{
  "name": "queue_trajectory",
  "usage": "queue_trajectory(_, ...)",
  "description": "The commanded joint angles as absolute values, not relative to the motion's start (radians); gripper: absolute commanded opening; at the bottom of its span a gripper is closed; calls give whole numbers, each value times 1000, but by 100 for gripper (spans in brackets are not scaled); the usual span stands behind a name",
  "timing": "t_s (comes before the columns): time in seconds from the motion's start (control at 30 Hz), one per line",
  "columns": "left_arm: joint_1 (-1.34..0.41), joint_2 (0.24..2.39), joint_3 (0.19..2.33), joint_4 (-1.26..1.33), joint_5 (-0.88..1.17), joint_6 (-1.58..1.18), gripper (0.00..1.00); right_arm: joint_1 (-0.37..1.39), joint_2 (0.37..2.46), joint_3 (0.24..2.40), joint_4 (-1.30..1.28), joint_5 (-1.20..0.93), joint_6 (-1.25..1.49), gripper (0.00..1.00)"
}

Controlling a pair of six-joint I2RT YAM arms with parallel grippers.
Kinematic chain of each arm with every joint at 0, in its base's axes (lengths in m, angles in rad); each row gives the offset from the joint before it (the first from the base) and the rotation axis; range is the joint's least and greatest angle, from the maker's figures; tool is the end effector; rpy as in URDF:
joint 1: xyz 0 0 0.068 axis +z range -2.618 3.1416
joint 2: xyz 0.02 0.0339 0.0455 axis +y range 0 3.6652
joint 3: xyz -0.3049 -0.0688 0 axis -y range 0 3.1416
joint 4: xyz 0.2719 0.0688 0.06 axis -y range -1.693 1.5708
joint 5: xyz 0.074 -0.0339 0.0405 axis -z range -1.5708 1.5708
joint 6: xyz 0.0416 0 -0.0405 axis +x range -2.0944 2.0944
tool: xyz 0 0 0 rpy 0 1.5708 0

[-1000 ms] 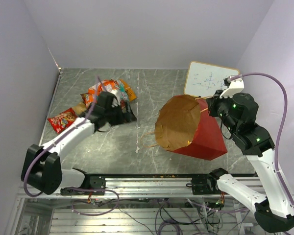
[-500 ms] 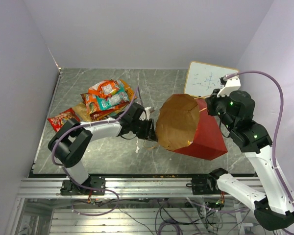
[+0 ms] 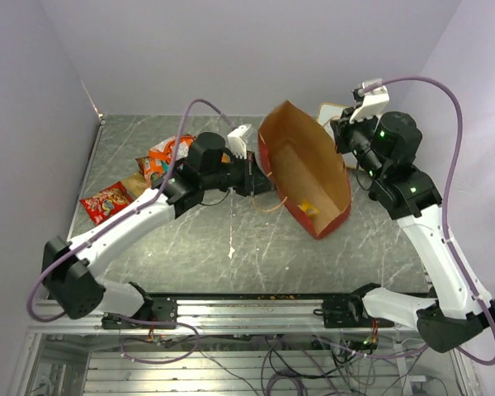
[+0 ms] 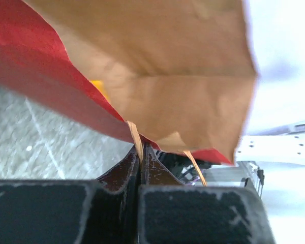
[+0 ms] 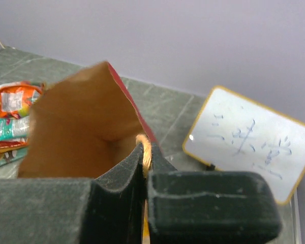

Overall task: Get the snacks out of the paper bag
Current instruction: Adjust the paper bag at the center of the board.

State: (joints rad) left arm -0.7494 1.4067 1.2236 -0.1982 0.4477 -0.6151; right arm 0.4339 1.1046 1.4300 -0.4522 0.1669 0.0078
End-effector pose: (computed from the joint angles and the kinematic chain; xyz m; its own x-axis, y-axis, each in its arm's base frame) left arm 0.2454 -0.2529 0.3823 -0.7466 -0.0158 -0.6651 0.5846 0.4617 -0.6672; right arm 0.2166 0.0927 0.5151 -0.1168 -0.0456 -0.9921 -0.2641 0.9644 -0.0133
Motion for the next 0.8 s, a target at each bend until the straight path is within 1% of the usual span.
queue_trajectory(0.0, -790, 1350, 1161, -146, 414, -701, 7, 439, 1149, 1469, -358, 53, -61, 0)
queue_trajectory(0.2, -955, 1358, 872, 4, 323, -910, 7, 439, 1119, 1325, -327, -81, -30, 0)
queue_trajectory(0.27, -1005, 1361, 845, -33, 252, -911, 7, 439, 1117, 1310, -327, -119, -11, 0)
queue_trajectory(0.37, -1031, 1357, 840, -175, 156, -905, 7, 439, 1111, 1285, -319, -202, 15, 0)
queue_trajectory(0.5, -1039, 1298, 752, -167, 104, -953, 7, 439, 1111, 1257, -321, -297, 54, 0)
queue_trajectory(0.53, -1039, 1284, 735, -164, 97, -969, 11, 439, 1113, 1251, -333, -301, 66, 0)
queue_trajectory(0.57, -1039, 1276, 727, -166, 91, -970, 17, 439, 1114, 1245, -347, -302, 73, 0)
queue_trajectory(0.7, -1045, 1255, 744, -238, 58, -933, 49, 439, 1105, 1209, -391, -312, 112, 0)
queue_trajectory(0.77, -1071, 1224, 778, -306, 2, -906, 59, 439, 1093, 1193, -399, -315, 136, 0)
